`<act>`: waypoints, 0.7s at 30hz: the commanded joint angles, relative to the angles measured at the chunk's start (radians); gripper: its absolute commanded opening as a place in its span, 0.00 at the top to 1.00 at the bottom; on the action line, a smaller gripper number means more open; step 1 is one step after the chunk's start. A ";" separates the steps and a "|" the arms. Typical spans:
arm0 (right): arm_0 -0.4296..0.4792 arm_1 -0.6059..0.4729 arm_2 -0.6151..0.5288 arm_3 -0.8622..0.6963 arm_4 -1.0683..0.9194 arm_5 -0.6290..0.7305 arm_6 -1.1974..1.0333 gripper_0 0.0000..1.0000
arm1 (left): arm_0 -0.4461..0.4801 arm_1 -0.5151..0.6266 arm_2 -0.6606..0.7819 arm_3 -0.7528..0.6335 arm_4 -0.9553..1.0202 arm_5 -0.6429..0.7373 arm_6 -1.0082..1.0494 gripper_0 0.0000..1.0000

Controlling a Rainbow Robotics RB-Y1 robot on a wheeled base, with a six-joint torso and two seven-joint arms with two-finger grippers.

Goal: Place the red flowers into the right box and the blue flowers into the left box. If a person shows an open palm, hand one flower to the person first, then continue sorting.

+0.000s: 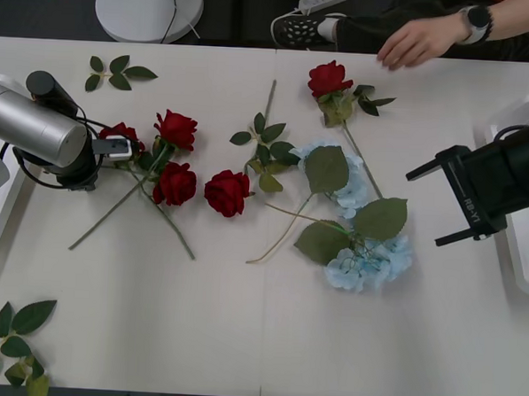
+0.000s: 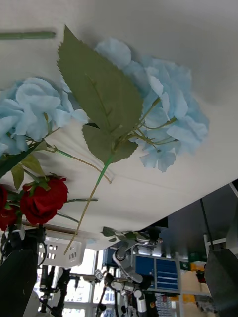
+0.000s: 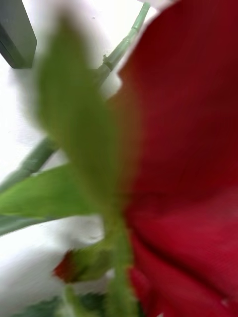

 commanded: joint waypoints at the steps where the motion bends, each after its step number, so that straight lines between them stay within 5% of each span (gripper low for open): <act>1: -0.024 0.066 0.045 -0.032 -0.001 -0.056 -0.102 0.00 | -0.036 -0.065 -0.031 0.134 -0.005 -0.027 0.019 0.00; 5: -0.024 0.120 0.065 -0.033 0.038 -0.077 -0.128 0.00 | -0.054 -0.070 -0.031 0.148 0.000 0.033 0.039 0.00; 8: -0.024 0.154 0.096 -0.033 0.057 -0.125 -0.132 0.00 | -0.056 -0.070 -0.031 0.148 0.012 0.056 0.050 0.78; 10: -0.024 0.169 0.122 -0.033 0.071 -0.162 -0.135 0.00 | -0.056 -0.070 -0.031 0.153 0.023 0.056 0.057 1.00; 21: -0.024 0.281 0.223 0.002 0.189 -0.301 -0.157 0.00 | -0.056 -0.064 -0.028 0.185 0.107 0.068 0.090 1.00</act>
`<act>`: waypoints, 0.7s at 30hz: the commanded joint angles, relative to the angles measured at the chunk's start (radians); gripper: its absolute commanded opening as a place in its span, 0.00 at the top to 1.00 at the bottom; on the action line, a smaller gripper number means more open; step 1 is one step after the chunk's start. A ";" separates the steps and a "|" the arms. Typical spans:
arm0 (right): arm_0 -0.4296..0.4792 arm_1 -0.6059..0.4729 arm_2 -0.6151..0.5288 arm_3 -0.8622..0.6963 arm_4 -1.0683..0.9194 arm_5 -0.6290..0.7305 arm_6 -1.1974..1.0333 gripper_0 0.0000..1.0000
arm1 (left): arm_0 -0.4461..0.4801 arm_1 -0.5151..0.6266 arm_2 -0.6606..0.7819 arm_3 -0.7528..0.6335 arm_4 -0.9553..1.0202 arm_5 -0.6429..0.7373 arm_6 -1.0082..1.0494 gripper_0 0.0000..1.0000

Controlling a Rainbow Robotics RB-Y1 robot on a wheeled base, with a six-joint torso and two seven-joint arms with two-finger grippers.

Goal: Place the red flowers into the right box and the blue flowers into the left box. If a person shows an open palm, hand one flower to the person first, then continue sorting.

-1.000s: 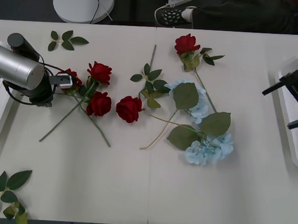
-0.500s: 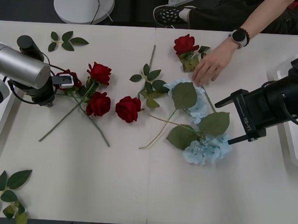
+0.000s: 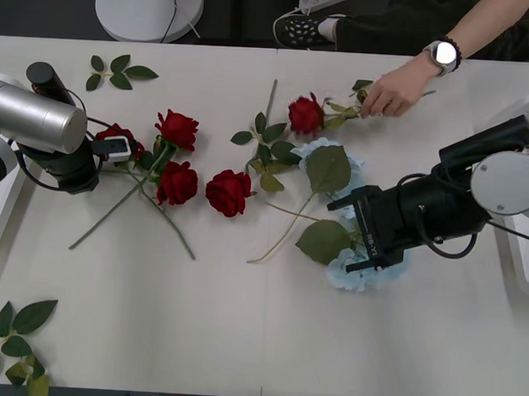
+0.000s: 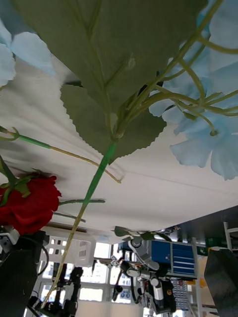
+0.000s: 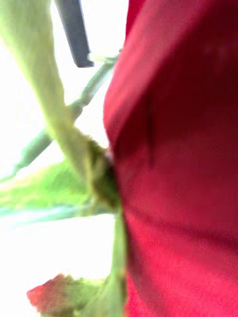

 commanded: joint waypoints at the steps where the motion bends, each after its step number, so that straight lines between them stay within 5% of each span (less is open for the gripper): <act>1: -0.026 0.078 0.008 0.014 0.028 -0.021 -0.064 0.00 | 0.022 -0.026 -0.026 0.030 0.014 -0.006 0.091 1.00; 10: -0.033 0.180 0.008 0.071 0.108 -0.037 -0.087 0.00 | 0.022 -0.009 0.038 0.014 0.116 0.060 0.091 1.00; 18: -0.058 0.259 0.008 0.148 0.151 -0.038 -0.101 0.00 | 0.023 0.078 0.061 -0.136 0.280 0.212 0.083 1.00; 21: -0.069 0.272 0.008 0.168 0.151 -0.037 -0.101 0.21 | 0.023 0.129 0.061 -0.185 0.346 0.255 0.086 1.00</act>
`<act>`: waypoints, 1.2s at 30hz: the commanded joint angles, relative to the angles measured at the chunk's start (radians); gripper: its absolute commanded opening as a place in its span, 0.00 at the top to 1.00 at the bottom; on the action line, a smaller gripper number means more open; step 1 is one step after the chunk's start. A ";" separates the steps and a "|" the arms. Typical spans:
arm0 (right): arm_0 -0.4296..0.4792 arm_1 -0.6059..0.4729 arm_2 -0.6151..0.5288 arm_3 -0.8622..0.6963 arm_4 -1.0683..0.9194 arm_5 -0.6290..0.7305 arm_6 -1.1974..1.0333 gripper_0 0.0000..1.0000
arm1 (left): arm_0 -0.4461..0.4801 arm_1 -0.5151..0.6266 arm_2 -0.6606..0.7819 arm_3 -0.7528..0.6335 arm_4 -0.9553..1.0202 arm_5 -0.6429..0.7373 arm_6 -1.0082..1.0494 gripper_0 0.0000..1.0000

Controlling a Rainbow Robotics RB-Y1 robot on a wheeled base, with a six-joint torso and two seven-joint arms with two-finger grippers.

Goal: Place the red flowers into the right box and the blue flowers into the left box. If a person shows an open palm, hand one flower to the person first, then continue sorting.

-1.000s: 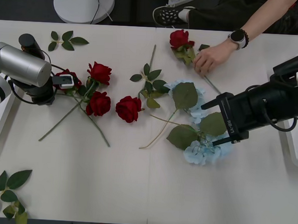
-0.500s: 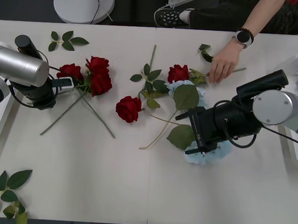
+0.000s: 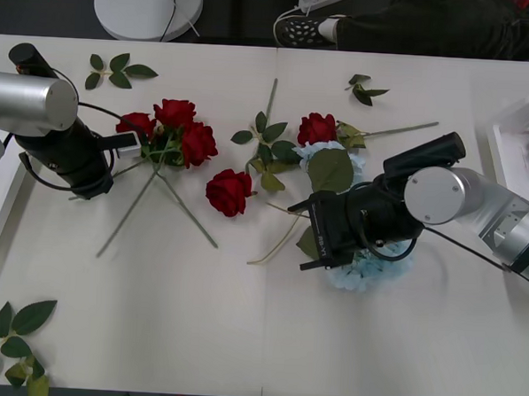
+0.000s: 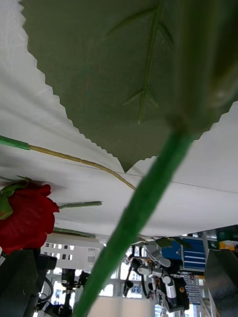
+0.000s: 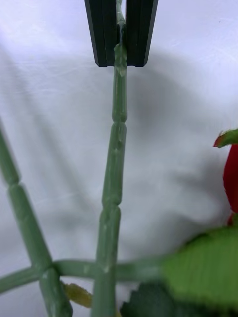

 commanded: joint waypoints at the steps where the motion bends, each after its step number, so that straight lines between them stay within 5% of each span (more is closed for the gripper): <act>1: -0.055 0.038 0.000 0.022 0.007 -0.009 -0.034 0.34 | 0.016 0.100 0.010 -0.089 0.088 0.052 0.083 1.00; 4: -0.055 0.044 0.000 0.028 0.007 -0.009 -0.034 0.61 | 0.017 0.125 0.010 -0.100 0.123 0.060 0.079 1.00; 12: -0.055 0.047 0.002 0.034 0.032 -0.007 -0.034 0.99 | 0.017 0.138 0.020 -0.099 0.135 0.058 0.073 1.00; 36: -0.055 0.015 0.003 0.040 0.014 0.005 -0.017 1.00 | 0.020 0.138 0.020 -0.100 0.141 0.051 0.071 1.00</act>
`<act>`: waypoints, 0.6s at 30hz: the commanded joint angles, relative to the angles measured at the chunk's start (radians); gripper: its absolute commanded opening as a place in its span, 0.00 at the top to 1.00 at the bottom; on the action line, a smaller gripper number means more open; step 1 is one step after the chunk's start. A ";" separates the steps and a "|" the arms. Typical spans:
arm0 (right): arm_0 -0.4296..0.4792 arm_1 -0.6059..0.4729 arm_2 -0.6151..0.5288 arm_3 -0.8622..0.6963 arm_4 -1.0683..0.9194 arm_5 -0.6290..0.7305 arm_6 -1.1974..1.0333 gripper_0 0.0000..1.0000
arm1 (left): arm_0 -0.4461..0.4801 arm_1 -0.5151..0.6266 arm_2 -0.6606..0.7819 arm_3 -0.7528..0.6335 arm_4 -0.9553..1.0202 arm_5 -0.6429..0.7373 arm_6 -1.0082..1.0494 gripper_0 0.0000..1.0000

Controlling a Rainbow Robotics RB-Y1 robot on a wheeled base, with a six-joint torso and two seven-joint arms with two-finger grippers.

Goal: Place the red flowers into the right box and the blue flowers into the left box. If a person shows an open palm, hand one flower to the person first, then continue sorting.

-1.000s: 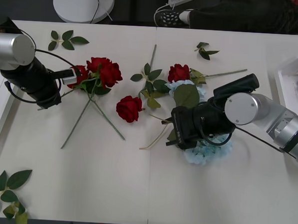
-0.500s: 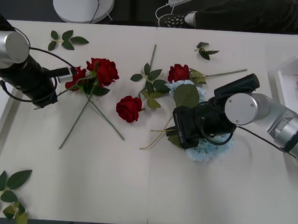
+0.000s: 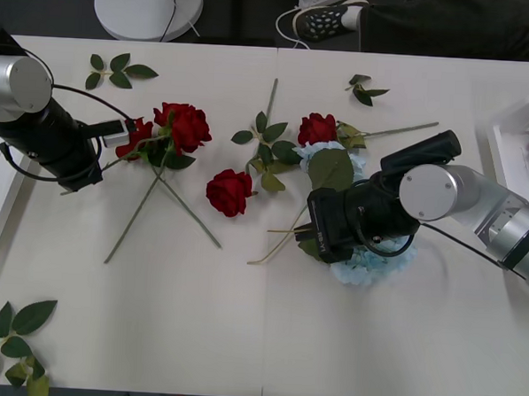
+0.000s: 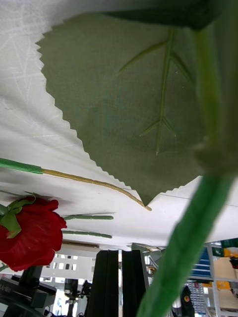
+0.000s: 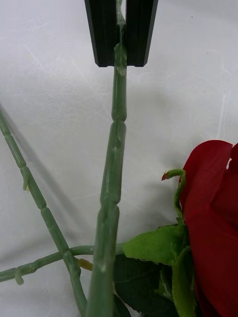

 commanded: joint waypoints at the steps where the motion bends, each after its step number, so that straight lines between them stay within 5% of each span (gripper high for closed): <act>1: -0.040 -0.007 0.002 -0.008 -0.013 0.004 -0.017 1.00 | 0.011 0.050 0.020 -0.024 0.012 0.002 0.071 1.00; 13: -0.040 -0.006 0.002 -0.006 -0.013 0.015 -0.014 1.00 | 0.012 0.055 0.020 -0.022 0.052 0.003 0.070 1.00; 18: -0.040 -0.007 0.002 -0.008 -0.013 0.016 -0.011 1.00 | 0.012 0.076 0.022 -0.025 0.222 0.005 0.053 1.00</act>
